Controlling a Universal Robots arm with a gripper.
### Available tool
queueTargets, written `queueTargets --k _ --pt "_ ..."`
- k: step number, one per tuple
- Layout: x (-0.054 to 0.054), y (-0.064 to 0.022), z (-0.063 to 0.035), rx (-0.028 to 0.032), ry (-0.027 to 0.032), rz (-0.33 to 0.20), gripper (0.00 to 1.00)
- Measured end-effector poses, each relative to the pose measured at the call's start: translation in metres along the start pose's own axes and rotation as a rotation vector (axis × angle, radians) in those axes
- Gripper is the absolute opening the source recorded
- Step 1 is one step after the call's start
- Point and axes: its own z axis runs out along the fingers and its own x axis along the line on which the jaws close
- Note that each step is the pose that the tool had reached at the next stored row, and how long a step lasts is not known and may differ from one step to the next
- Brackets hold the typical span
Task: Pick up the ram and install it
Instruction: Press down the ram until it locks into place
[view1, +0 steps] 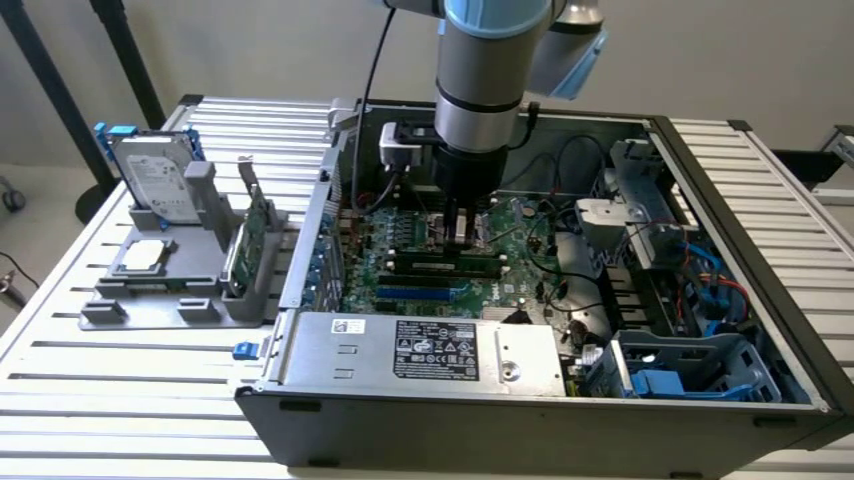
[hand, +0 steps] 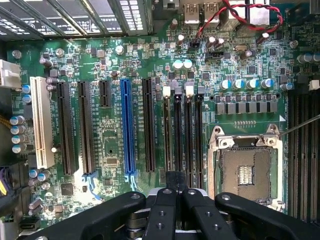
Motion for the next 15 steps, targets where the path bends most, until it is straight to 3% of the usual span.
queueTargets --k 6,15 --pt "-0.0002 0.0000 0.0019 -0.0002 -0.0032 0.000 0.11" --pt "0.0000 0.0007 0.0069 -0.0003 -0.0033 -0.001 0.11"
